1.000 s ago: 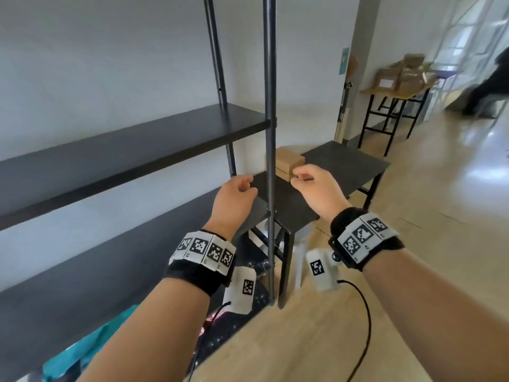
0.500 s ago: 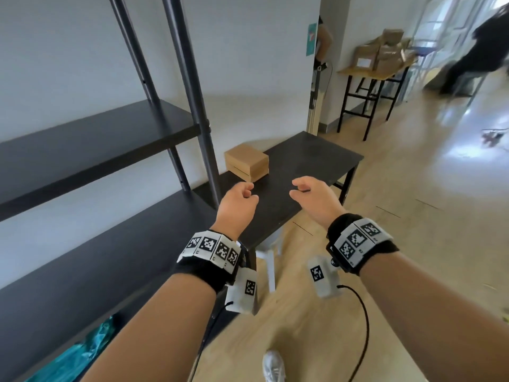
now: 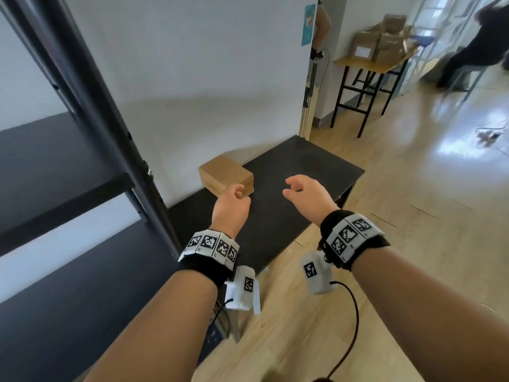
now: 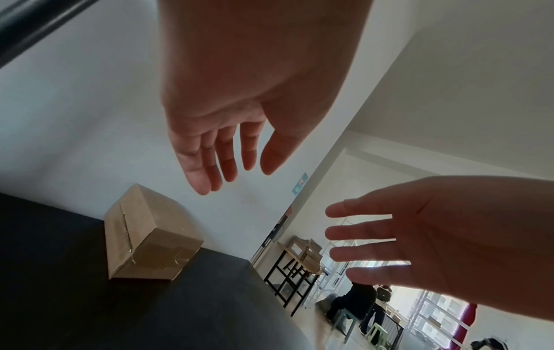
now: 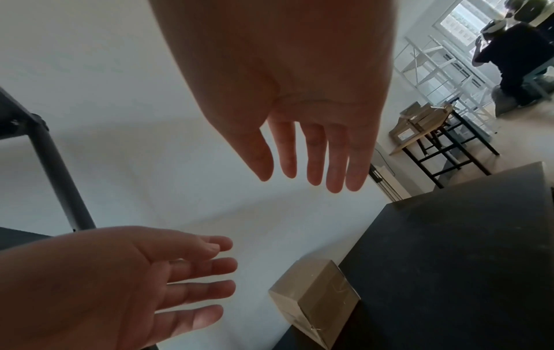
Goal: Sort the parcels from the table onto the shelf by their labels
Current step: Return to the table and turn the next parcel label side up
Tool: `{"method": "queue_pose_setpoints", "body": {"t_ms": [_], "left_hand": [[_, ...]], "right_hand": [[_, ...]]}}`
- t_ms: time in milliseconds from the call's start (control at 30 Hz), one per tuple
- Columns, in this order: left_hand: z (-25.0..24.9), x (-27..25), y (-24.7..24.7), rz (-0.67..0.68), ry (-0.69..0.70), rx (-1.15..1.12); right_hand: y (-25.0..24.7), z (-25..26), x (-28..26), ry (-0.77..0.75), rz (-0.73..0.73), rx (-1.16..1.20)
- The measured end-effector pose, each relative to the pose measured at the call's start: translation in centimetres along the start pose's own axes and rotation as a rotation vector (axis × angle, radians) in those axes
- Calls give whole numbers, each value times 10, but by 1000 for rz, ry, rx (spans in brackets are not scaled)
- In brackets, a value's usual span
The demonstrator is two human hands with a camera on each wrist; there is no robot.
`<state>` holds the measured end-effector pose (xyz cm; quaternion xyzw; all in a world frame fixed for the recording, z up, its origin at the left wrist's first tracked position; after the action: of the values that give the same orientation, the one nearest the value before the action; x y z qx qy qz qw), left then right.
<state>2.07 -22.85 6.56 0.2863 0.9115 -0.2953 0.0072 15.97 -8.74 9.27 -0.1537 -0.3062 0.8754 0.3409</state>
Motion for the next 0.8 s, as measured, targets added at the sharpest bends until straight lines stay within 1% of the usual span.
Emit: {"method": "queue_pose_setpoints", "body": {"t_ms": [167,267,533,667,800], "left_hand": [[16,47,7,-28,-68,10],[30,75,11,-66,-128,22],[59,149,24,-202,-353,13],[71,174,39,-229,-458,19],[83,185,51,-244,-584,4]], "right_hand": [[14,-2,60,-9,75,-27],[36,-3,99,-40,165,-43],[87,-18,217,-120,414,-110],[110,-27,264,-147,524,-144],[139,-33,291,-177,639,-198]]}}
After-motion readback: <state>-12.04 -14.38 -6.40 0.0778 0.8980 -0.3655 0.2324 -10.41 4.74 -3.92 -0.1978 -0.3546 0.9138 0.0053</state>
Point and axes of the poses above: each hand's wrist, its own x-axis towards the middle knuckle, its own y-axis out of the palm, z = x × y, the point moved 10 cm from there along x, towards the middle knuckle, and after that the axes turned 3 degrees about -y, right-handed, at the moved point
